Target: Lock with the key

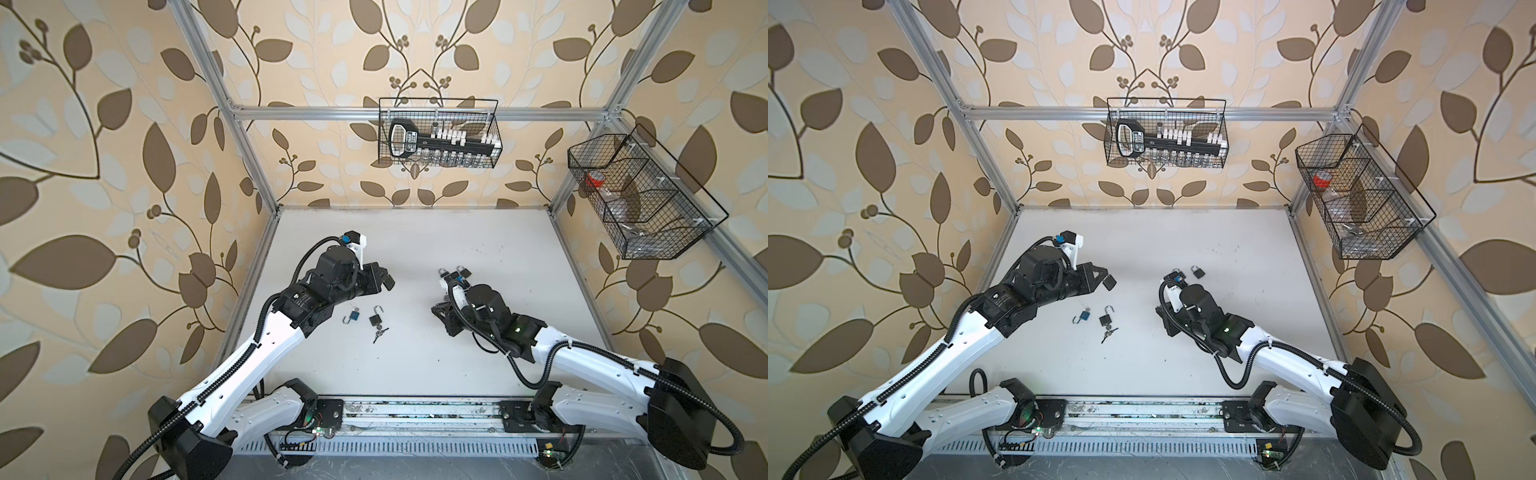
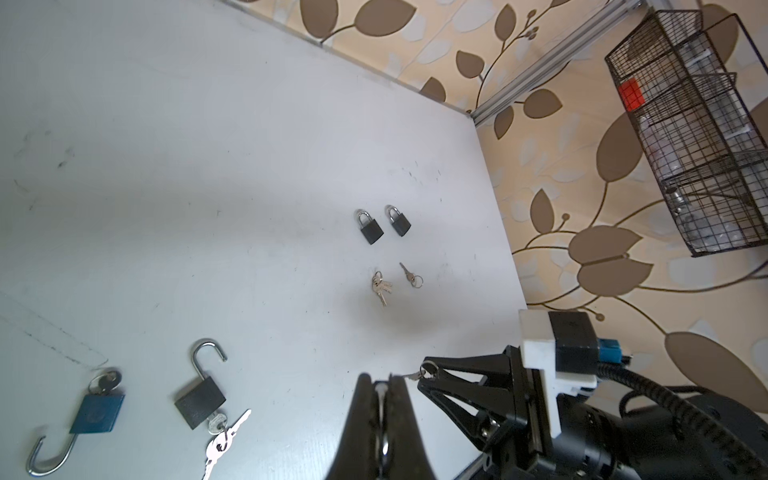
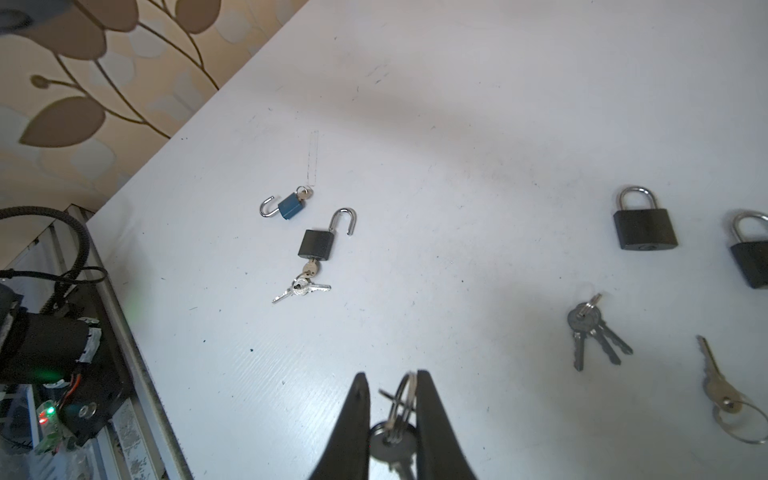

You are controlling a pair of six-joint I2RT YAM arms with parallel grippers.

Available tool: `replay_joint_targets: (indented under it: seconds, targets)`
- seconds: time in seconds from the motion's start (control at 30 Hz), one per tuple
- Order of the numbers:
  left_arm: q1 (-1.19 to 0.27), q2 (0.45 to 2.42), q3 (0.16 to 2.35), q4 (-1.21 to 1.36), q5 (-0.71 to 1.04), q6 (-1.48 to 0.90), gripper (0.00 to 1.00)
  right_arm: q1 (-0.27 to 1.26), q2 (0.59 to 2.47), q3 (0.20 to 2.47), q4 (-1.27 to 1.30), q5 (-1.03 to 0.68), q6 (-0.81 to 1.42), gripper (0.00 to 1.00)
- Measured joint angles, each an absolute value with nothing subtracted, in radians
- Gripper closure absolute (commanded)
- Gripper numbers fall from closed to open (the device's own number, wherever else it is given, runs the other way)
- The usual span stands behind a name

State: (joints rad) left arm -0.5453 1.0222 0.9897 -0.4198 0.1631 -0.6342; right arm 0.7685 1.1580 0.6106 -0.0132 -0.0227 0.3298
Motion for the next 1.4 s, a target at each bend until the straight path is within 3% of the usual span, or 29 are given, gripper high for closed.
replay_joint_targets:
  seconds: [0.57, 1.4]
  targets:
    - [-0.509, 1.003, 0.938, -0.393, 0.232, -0.670, 1.00, 0.723, 1.502, 0.719, -0.044, -0.110, 0.363, 1.00]
    - [-0.509, 1.006, 0.926, -0.370, 0.289, -0.688, 1.00, 0.651, 1.747, 0.937, -0.122, -0.072, 0.286, 1.00]
